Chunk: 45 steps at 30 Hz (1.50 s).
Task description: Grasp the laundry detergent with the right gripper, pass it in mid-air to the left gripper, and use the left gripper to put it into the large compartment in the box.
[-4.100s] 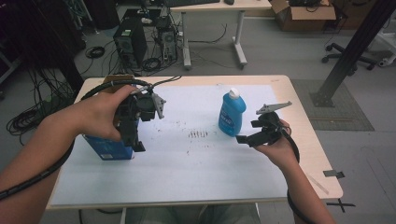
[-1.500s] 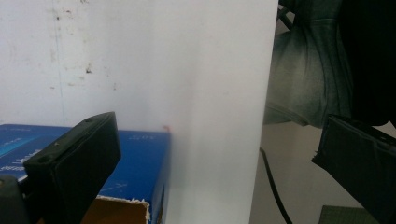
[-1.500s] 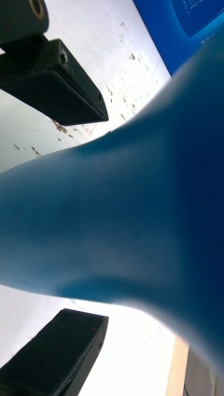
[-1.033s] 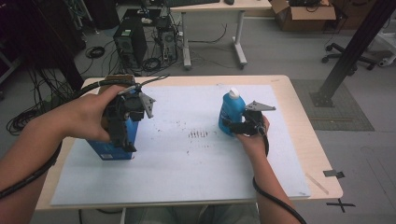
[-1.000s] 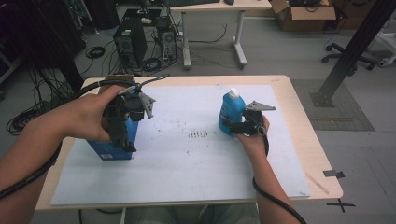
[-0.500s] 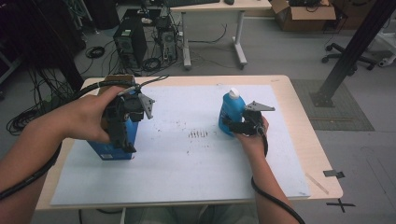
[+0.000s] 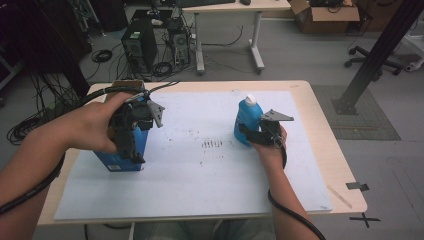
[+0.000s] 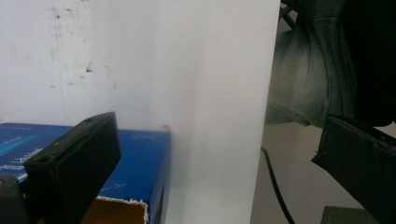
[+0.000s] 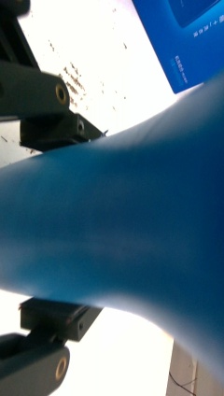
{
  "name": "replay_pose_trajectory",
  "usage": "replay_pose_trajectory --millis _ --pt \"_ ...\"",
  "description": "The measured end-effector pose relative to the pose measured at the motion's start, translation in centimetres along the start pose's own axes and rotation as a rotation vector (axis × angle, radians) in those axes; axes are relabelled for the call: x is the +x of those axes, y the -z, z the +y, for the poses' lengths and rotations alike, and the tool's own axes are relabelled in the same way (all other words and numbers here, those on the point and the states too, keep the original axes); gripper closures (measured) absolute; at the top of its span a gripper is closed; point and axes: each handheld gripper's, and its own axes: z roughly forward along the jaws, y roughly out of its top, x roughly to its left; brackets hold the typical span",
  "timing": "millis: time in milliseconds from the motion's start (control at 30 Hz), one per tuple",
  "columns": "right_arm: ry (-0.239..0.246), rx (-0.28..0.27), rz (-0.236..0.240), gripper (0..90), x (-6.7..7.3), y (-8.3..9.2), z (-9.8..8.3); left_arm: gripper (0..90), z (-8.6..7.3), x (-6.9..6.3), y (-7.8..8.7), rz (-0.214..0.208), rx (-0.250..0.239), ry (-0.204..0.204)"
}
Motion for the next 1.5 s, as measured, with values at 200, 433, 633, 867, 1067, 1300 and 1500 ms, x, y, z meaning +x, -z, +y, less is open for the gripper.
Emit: replay_pose_trajectory --millis 200,433,633,867,1067,1300,1500 --pt "-0.008 -0.005 0.003 39.3 0.1 -0.1 -0.1 0.3 0.0 0.0 0.0 0.002 -0.001 0.000" --pt "0.016 -0.004 -0.005 42.5 0.2 0.0 -0.1 0.3 0.0 0.0 0.0 0.007 -0.006 0.000" --pt "0.029 -0.008 -0.015 45.2 0.3 0.1 -0.1 0.3 0.1 0.0 -0.1 0.002 -0.005 -0.003" --pt "0.014 -0.011 0.003 46.0 0.3 0.3 0.1 0.3 0.4 0.1 -0.1 0.001 -0.003 -0.001" --pt "0.035 -0.032 0.038 45.9 0.2 1.4 1.6 0.2 0.9 0.2 0.2 -0.001 0.000 -0.004" --pt "0.070 -0.050 0.107 45.8 0.0 3.6 4.0 0.2 1.7 0.4 0.6 -0.005 0.007 -0.011" --pt "0.163 -0.032 0.175 45.9 0.7 6.0 6.3 0.2 2.6 0.5 1.1 -0.007 0.018 -0.023"
